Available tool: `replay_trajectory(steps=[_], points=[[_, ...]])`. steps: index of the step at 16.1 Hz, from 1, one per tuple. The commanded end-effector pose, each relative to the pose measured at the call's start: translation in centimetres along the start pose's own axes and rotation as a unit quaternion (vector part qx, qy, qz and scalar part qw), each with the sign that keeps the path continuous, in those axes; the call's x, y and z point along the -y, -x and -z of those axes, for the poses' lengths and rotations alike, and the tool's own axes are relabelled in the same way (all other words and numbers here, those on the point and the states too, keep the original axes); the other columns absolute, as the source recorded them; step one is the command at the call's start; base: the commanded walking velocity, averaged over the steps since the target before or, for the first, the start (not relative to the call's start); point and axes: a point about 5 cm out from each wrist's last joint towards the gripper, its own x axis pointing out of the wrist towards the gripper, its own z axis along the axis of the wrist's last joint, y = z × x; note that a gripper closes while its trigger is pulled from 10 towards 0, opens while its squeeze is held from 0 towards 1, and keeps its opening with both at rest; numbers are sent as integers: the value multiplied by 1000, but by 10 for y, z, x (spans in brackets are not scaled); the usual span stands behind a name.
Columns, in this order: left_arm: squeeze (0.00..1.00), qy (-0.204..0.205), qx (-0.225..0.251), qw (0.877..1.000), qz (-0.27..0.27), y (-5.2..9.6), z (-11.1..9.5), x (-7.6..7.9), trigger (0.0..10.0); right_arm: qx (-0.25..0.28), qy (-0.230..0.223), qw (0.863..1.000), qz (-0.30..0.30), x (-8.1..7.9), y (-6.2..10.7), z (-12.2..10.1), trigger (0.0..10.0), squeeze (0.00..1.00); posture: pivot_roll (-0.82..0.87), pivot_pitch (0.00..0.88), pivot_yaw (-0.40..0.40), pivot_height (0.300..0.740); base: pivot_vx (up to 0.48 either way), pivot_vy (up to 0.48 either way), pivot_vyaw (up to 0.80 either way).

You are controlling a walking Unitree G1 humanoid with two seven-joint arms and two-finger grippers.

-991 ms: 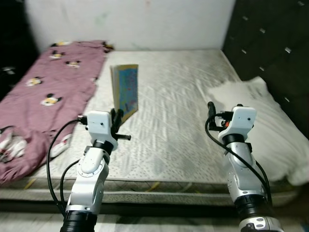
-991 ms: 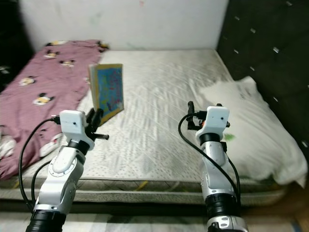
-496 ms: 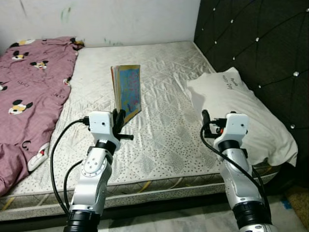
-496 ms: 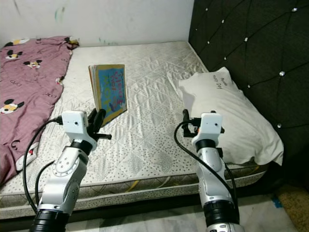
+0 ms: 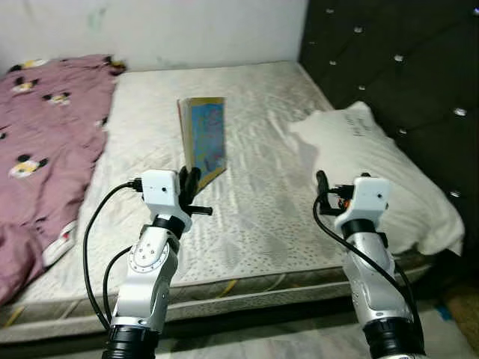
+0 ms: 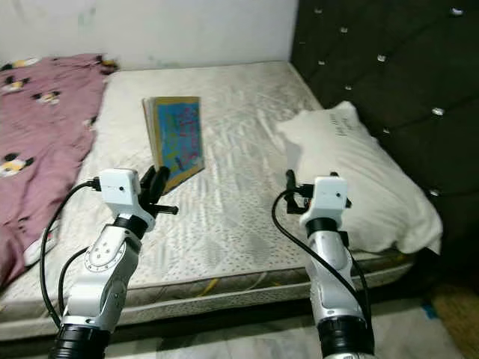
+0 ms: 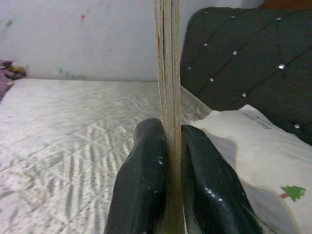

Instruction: Clean up the room

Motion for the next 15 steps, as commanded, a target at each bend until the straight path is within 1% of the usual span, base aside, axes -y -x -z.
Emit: replay_trajectory(steps=[1,3,6,7,15], points=[[0,-5,23,1000,6,0,-12,1,10000,-5,-7,1000,2,-2,3,0,10000,0,-97,97,33,740,0,0,-800],[0,3,18,1000,9,0,-10,4,10000,-12,-7,1000,-1,-5,4,3,10000,0,-100,105,31,740,0,0,-800],[0,9,23,999,24,-1,-12,7,10000,-4,-8,1000,-9,-11,-1,-3,10000,0,-99,108,29,740,0,0,-623],[0,5,27,999,34,0,-13,8,10000,-5,-8,1000,-9,-10,-2,-4,10000,0,-99,107,26,740,0,0,0],[0,13,26,998,47,1,-12,13,10000,-7,-4,1000,-12,-11,-2,-3,10000,0,-99,108,25,740,0,0,0]])
